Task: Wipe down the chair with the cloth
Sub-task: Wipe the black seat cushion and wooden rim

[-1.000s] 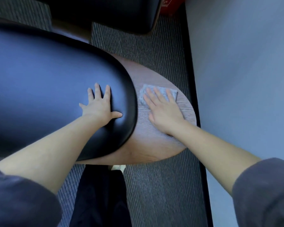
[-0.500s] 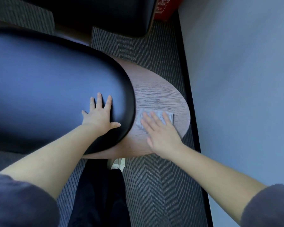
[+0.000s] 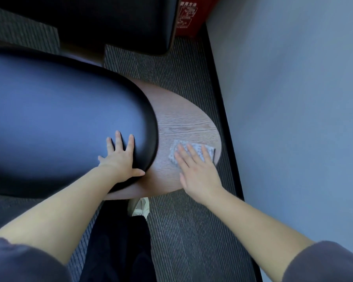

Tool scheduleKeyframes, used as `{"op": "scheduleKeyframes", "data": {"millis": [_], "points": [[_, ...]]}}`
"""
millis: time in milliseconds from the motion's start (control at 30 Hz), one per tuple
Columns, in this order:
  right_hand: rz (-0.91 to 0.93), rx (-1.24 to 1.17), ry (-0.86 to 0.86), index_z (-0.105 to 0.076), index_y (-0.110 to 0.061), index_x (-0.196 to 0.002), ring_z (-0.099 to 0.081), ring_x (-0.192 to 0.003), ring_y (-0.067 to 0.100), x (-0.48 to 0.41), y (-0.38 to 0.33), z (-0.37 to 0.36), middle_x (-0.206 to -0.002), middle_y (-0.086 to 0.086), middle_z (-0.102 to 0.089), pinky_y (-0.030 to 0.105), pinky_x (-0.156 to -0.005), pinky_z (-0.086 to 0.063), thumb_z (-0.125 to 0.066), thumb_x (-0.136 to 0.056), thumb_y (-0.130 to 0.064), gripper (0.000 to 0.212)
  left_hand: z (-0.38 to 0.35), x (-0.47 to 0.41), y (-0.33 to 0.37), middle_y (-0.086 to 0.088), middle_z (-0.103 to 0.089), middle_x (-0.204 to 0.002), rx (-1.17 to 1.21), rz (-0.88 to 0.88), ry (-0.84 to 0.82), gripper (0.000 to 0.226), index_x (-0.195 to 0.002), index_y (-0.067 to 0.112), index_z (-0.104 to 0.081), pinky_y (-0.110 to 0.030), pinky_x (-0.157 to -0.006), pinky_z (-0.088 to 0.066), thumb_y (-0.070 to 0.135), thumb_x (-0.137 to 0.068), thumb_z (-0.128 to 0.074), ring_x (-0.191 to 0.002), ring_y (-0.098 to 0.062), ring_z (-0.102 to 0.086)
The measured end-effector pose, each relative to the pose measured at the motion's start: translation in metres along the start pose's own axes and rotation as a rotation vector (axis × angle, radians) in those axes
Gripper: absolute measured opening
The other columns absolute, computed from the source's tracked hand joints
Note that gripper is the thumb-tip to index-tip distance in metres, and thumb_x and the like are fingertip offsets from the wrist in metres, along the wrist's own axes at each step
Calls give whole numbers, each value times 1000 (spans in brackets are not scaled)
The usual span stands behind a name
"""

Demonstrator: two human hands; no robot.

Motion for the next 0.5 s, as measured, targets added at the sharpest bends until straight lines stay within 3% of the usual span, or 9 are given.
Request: {"op": "scheduleKeyframes", "data": {"millis": [200, 400, 500], "points": [[-213, -36, 151, -55, -7, -137, -41, -139, 29, -35, 45, 23, -147, 10, -49, 55, -115, -12, -29, -85, -33, 63, 1, 0, 2, -12, 34, -155, 3, 14, -16, 122, -151, 24, 23, -63, -110, -27, 61, -79, -68, -146, -40, 21], [48, 23, 53, -49, -12, -143, -36, -143, 27, 3, 6, -1, -153, 7, -41, 55, -116, -13, -24, -89, -39, 65, -2, -1, 4, -15, 38, -153, -37, 35, -27, 127, -149, 22, 27, -64, -109, -28, 64, -76, -68, -145, -42, 22], [-57, 27, 130, -53, -11, -140, -39, -141, 26, -16, 29, 9, -150, 7, -45, 54, -116, -12, -26, -89, -37, 63, -5, -4, 4, -17, 36, -153, -71, 63, 6, 117, -149, 20, 27, -62, -109, -28, 59, -85, -62, -145, -43, 20]]}}
Point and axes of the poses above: each hand's wrist, its own x-axis away from the middle knuckle, its own z-axis out of the back of the hand, y = z × x, the point moved 8 cm from there along -x, towards the middle knuckle
